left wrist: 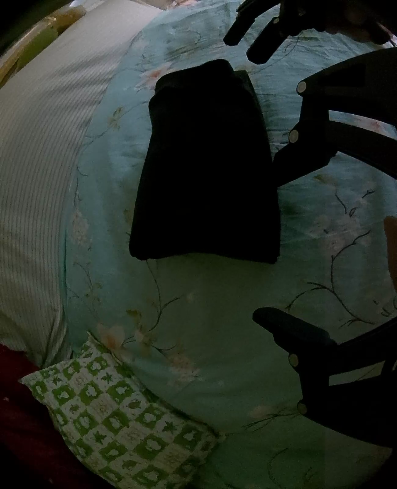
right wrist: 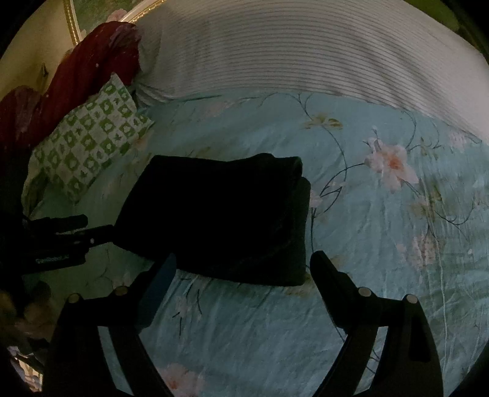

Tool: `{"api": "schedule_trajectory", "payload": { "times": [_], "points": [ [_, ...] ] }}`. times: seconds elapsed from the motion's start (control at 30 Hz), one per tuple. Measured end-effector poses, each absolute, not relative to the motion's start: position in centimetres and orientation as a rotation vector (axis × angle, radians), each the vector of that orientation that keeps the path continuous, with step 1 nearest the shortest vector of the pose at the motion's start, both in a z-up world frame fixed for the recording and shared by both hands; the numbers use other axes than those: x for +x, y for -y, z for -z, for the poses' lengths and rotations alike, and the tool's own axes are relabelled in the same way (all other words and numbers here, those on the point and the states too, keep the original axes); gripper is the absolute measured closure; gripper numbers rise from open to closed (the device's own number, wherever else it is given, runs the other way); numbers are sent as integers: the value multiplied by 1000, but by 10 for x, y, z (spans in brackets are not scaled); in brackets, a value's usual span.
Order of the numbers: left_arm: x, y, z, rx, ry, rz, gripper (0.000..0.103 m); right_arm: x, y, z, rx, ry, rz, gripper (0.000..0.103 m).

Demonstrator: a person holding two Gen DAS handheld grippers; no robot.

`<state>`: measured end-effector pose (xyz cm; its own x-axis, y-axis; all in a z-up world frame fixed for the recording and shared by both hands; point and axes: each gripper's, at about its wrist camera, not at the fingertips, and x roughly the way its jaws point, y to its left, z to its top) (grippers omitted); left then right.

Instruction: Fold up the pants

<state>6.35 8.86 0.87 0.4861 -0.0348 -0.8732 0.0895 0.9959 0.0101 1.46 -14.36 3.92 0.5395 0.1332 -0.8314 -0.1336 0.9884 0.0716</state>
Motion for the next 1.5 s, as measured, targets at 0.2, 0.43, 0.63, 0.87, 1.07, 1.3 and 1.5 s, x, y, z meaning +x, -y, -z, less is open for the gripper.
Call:
{"api": "schedule_trajectory", "payload": {
  "times": [0.2, 0.43, 0.63, 0.87, 1.07, 1.3, 1.5],
  "points": [
    [58, -88, -8, 63, -1051, 77, 21, 8, 135, -36, -25, -982, -167, 13],
    [51, -84, -7, 85, -1041, 93, 21, 4, 128, -33, -55, -975, -169, 13],
    [44, -80, -10, 107, -1002, 96, 21, 0, 124, -35, -86, -937, -156, 13],
    [39, -74, -8, 140, -972, 83, 20, 2, 125, -30, -116, -921, -141, 13],
    [36, -71, 0, 153, -967, 73, 20, 3, 128, -24, -109, -904, -127, 13],
    [36, -70, 5, 168, -946, 64, 19, 0, 129, -19, -109, -878, -123, 13],
    [38, -67, 8, 181, -928, 67, 18, -3, 127, -16, -126, -870, -110, 13]
  ]
}}
